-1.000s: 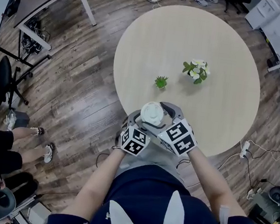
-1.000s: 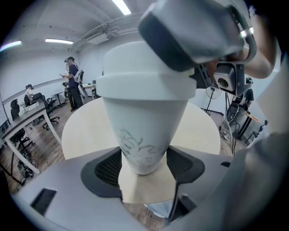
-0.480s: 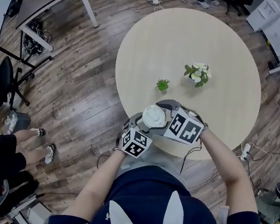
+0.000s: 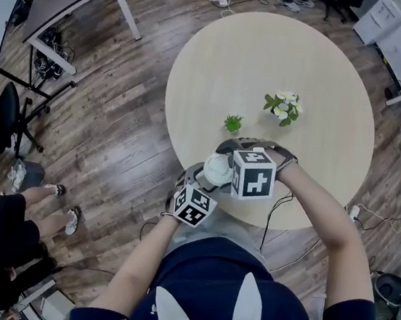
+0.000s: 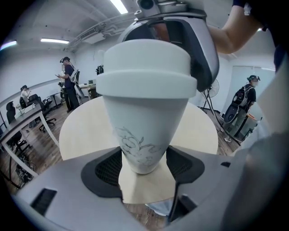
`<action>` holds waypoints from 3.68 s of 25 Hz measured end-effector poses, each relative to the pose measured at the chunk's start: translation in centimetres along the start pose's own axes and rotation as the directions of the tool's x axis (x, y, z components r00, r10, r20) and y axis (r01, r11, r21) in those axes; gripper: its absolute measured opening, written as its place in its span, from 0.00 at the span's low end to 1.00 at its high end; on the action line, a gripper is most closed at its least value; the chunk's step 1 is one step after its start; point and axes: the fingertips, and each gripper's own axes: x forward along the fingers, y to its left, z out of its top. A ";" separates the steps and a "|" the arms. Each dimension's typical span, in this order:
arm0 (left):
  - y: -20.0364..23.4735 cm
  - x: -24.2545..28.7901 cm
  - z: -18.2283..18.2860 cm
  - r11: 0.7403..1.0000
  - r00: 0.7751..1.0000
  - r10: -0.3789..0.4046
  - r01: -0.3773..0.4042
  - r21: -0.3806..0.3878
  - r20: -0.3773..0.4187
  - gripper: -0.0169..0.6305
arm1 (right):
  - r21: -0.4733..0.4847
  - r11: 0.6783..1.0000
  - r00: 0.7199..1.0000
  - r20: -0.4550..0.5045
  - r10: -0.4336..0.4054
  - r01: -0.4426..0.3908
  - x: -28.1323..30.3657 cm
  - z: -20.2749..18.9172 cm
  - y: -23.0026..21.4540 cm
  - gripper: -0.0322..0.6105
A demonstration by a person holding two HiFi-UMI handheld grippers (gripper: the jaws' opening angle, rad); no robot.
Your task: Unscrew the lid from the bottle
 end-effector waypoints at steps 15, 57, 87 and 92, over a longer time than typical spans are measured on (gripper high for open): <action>0.1 0.2 -0.3 1.000 1.000 -0.003 0.003 -0.011 -0.008 0.52 | 0.625 0.749 0.778 0.353 -0.520 0.218 -2.7 1.6 -2.0 0.76; 0.1 0.0 -0.4 0.999 1.000 -0.027 0.027 -0.026 -0.010 0.52 | 0.450 0.891 0.876 0.403 -0.264 0.061 -0.5 0.8 -1.4 0.69; 0.1 0.1 -0.6 0.999 0.999 -0.042 0.041 -0.033 -0.013 0.52 | 0.800 0.551 0.691 0.261 -0.674 0.235 0.7 0.0 -2.7 0.76; 0.1 0.1 -0.6 0.999 0.999 -0.047 0.046 -0.025 -0.019 0.51 | 0.727 0.644 0.719 0.314 -0.620 0.239 0.8 0.1 -2.6 0.76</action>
